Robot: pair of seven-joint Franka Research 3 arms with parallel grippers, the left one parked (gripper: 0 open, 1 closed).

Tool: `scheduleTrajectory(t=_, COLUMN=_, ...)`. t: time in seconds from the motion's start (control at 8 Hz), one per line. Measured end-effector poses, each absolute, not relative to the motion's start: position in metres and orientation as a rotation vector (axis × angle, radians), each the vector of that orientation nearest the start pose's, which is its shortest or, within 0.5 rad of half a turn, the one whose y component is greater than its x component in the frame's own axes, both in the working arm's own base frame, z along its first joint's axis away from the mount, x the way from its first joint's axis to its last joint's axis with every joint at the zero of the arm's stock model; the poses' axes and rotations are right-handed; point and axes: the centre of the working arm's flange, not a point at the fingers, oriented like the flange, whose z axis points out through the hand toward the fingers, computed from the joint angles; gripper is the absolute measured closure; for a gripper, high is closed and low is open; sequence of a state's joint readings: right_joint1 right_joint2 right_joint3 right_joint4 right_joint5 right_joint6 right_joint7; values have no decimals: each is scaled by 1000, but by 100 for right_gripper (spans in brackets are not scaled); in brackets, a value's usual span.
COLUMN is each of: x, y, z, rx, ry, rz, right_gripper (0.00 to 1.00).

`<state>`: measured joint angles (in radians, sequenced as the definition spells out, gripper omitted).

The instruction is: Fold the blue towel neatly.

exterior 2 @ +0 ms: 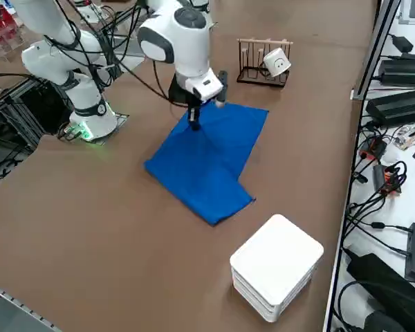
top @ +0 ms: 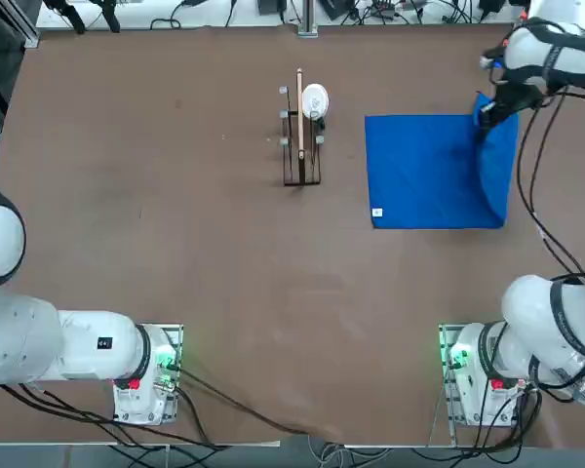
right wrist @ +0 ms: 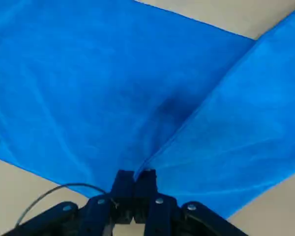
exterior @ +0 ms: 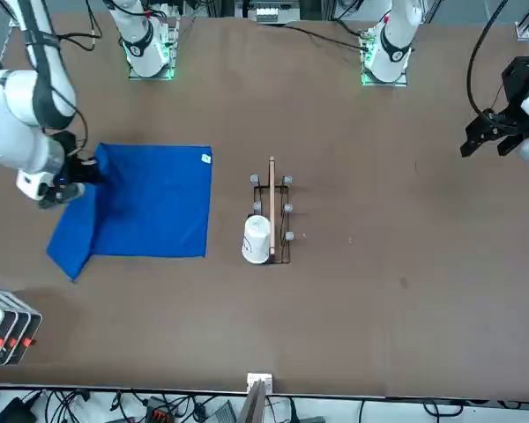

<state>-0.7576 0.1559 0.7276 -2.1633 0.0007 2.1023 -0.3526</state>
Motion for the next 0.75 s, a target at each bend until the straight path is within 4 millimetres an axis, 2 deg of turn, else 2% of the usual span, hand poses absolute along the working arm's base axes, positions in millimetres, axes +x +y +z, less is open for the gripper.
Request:
scheduleTrajectory(t=0.38, x=517, y=88, z=340, rx=-2990, ry=-464, rz=247, right_gripper=98)
scheduleTrajectory(t=0.75, x=492, y=167, z=334, rx=-3017, ry=-452, rz=246, right_gripper=98)
